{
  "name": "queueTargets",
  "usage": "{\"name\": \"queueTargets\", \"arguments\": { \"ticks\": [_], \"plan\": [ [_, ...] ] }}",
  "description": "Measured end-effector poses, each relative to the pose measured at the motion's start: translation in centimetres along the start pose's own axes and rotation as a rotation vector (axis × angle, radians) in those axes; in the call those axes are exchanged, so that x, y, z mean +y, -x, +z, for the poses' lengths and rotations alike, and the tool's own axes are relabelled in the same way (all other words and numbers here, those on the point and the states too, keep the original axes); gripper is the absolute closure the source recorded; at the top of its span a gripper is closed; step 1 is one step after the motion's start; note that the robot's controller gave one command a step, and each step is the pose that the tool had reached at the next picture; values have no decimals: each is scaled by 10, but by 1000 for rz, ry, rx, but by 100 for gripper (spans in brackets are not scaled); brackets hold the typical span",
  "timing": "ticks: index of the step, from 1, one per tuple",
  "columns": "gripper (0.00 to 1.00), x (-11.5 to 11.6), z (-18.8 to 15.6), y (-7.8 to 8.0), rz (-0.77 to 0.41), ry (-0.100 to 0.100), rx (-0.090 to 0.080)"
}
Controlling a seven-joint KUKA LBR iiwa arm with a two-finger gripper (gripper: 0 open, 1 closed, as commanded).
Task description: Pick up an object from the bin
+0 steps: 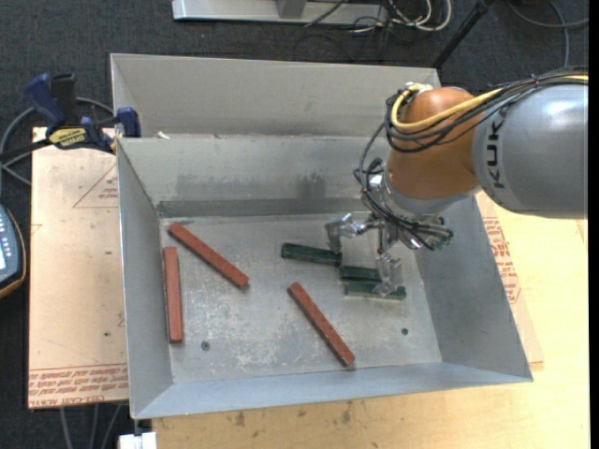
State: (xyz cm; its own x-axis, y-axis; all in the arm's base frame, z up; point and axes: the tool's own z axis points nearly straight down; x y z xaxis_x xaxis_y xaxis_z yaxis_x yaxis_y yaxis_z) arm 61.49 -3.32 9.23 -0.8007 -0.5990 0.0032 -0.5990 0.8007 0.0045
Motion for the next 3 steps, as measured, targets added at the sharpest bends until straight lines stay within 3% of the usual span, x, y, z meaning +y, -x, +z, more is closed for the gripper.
{"name": "queueTargets", "arguments": {
  "ticks": [1, 2, 3],
  "plan": [
    [0, 6, -1, -42, 71, -2, -2],
    [0, -79, 22, -7, 147, -9, -10],
    [0, -1, 22, 9, 140, 0, -6]
  ]
}}
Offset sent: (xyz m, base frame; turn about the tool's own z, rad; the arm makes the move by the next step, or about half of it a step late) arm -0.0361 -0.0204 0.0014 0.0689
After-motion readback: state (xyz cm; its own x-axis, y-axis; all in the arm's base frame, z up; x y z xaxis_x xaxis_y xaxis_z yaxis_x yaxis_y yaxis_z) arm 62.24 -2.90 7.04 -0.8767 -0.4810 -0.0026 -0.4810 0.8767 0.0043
